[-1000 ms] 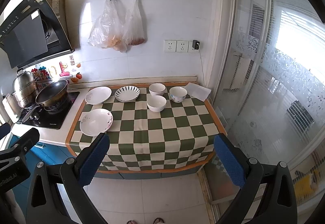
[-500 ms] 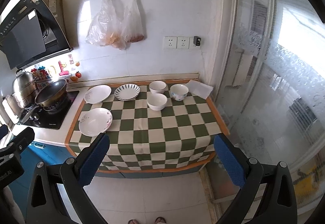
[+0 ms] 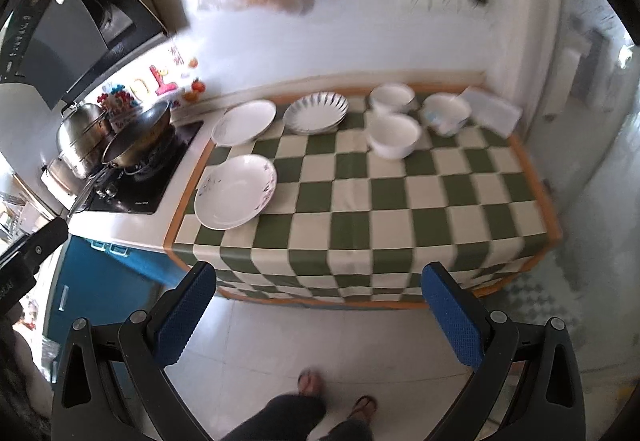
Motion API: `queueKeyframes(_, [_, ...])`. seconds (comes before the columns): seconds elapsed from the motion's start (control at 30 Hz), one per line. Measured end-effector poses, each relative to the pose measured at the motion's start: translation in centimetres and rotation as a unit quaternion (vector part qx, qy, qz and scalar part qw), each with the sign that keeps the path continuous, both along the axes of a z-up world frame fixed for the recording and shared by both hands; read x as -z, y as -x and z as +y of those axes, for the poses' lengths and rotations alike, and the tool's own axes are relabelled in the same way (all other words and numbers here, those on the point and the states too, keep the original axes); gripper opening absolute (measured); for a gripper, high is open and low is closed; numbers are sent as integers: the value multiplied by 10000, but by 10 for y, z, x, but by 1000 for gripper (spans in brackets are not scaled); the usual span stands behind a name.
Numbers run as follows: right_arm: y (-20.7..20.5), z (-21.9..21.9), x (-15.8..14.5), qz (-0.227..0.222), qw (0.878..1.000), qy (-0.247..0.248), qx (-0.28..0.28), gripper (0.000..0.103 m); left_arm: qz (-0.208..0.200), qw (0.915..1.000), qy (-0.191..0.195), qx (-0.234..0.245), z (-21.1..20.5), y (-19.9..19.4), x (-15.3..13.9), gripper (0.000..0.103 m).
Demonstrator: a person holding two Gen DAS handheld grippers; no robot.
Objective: Organize plates and bowls
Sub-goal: 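Move both tools down and grip the rim of the pink-flower plate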
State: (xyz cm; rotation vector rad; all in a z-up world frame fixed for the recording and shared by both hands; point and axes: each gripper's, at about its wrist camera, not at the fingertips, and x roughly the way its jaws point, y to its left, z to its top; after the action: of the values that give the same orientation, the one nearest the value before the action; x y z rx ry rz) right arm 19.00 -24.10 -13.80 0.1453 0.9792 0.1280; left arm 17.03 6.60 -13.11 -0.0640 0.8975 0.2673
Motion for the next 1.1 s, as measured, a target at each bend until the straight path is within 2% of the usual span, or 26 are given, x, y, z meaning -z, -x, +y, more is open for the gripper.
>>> queueKeyframes(0.13, [-71, 19, 52, 318, 9995, 49, -34, 103, 635, 9977, 248, 12, 30, -64, 53, 103])
queueKeyframes(0.23, [-124, 32, 93, 680, 9977, -47, -16, 103, 1155, 9912, 648, 55, 59, -114, 96, 103])
queueKeyframes(0.4, [-216, 59, 162, 1274, 9911, -367, 136, 102, 1772, 9804, 838, 193, 94, -192, 155, 103])
queueKeyframes(0.53, [-262, 86, 196, 1641, 9853, -443, 145, 100, 2126, 9720, 931, 371, 112, -242, 194, 103])
queueKeyframes(0.7, [-307, 112, 234, 1958, 9798, -380, 151, 97, 2548, 9599, 1019, 574, 126, -279, 232, 97])
queueKeyframes(0.8, [-327, 123, 256, 2167, 9756, -322, 151, 92, 2788, 9499, 1198, 745, 128, -290, 249, 89])
queueKeyframes(0.87, [-335, 128, 267, 2297, 9726, -345, 129, 88, 2938, 9431, 1323, 819, 127, -293, 258, 74])
queueKeyframes(0.93, [-343, 131, 280, 2484, 9673, -507, 103, 72, 3059, 9370, 1433, 890, 125, -294, 262, 62])
queueKeyframes(0.97, [-344, 132, 283, 2542, 9653, -586, 88, 68, 3086, 9349, 1480, 934, 124, -294, 263, 55])
queueKeyframes(1.0, [-347, 133, 288, 2617, 9626, -695, 72, 63, 3089, 9339, 1521, 968, 123, -294, 263, 52])
queueKeyframes(1.03, [-349, 134, 287, 2536, 9649, -687, 73, 59, 3056, 9342, 1545, 1006, 121, -293, 262, 49])
queueKeyframes(1.07, [-352, 136, 289, 2538, 9644, -746, 11, 55, 3008, 9347, 1574, 1057, 120, -292, 260, 42])
queueKeyframes(1.1, [-356, 137, 291, 2581, 9628, -804, -32, 44, 2987, 9333, 1649, 1119, 117, -291, 257, 39])
